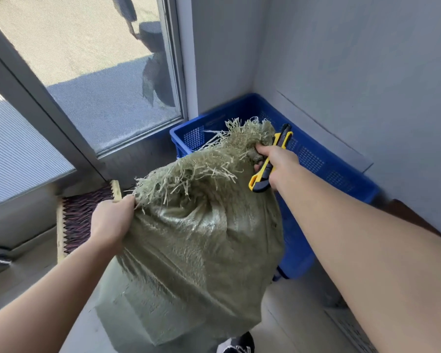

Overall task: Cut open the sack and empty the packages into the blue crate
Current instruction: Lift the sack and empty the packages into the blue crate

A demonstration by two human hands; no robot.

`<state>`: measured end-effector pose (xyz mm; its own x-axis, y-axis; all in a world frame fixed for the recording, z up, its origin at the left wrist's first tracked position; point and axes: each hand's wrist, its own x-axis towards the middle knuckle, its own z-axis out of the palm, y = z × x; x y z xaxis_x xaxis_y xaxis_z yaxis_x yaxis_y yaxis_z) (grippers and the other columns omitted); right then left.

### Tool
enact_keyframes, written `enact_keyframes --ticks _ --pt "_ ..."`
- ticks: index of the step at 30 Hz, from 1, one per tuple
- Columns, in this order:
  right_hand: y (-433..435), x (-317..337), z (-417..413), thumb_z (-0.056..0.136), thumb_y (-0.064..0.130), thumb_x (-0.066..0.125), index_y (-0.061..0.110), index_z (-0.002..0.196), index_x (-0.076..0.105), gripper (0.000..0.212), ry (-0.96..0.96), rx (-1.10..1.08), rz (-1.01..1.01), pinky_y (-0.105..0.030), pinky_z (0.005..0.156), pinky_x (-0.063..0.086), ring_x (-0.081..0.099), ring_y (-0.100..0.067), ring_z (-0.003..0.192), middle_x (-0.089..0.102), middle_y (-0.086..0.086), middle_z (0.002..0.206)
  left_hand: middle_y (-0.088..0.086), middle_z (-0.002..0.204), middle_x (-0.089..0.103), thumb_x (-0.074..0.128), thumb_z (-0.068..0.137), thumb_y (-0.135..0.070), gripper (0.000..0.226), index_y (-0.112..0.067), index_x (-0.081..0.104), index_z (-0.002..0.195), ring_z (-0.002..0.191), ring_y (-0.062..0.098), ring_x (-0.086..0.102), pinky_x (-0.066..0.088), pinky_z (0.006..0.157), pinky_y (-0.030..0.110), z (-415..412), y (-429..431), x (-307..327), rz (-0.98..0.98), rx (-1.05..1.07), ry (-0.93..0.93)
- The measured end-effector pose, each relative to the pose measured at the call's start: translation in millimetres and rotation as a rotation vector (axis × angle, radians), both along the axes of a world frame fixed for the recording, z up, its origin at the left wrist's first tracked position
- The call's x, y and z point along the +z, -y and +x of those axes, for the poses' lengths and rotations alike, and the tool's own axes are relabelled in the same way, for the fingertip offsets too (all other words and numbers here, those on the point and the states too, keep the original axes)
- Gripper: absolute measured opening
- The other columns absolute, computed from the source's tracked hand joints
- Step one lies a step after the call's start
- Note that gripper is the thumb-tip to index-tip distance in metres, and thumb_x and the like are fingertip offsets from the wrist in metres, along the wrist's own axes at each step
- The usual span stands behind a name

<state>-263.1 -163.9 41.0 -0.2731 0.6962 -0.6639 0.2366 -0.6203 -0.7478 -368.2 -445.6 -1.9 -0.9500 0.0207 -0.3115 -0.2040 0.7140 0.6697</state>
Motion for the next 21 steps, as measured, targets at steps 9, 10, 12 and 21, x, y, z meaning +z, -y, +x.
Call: enact_keyframes --ticks 9,10,12,21 --pt "-26.0 24.1 -1.1 0.079 0.012 0.078 0.006 0.112 0.06 0.038 -0.074 0.037 -0.002 -0.029 0.05 0.05 0.052 -0.017 0.05 0.055 -0.007 0.07 0.017 0.077 0.06 0.052 0.083 -0.031 0.037 0.002 0.065 0.072 0.074 0.029 0.051 0.041 0.066 0.037 -4.3 -19.6 50.9 0.024 0.028 -0.105" --pt "-28.6 29.0 -3.0 0.078 0.012 0.078 0.006 0.111 0.06 0.037 -0.086 0.043 0.004 -0.029 0.049 0.05 0.053 -0.017 0.051 0.056 -0.007 0.071 0.017 0.076 0.057 0.051 0.083 -0.03 0.034 -0.001 0.062 0.07 0.073 0.029 0.049 0.04 0.065 0.037 -6.4 -21.7 58.0 0.027 0.029 -0.111" --pt "-33.5 37.7 -6.7 0.078 0.011 0.077 0.006 0.104 0.06 0.031 -0.104 0.045 0.015 -0.029 0.047 0.049 0.053 -0.017 0.05 0.057 -0.007 0.071 0.017 0.074 0.055 0.05 0.085 -0.027 0.033 -0.003 0.057 0.064 0.074 0.03 0.048 0.039 0.068 0.037 -8.5 -27.6 72.1 0.038 0.032 -0.137" --pt "-62.6 22.4 -11.0 0.078 0.014 0.079 0.006 0.104 0.061 0.032 -0.117 -0.023 0.002 -0.026 0.044 0.047 0.052 -0.017 0.046 0.058 -0.008 0.071 0.014 0.073 0.054 0.05 0.078 -0.031 0.027 -0.006 0.06 0.072 0.071 0.028 0.049 0.044 0.068 0.037 -14.9 -66.2 87.8 0.076 0.04 -0.13"
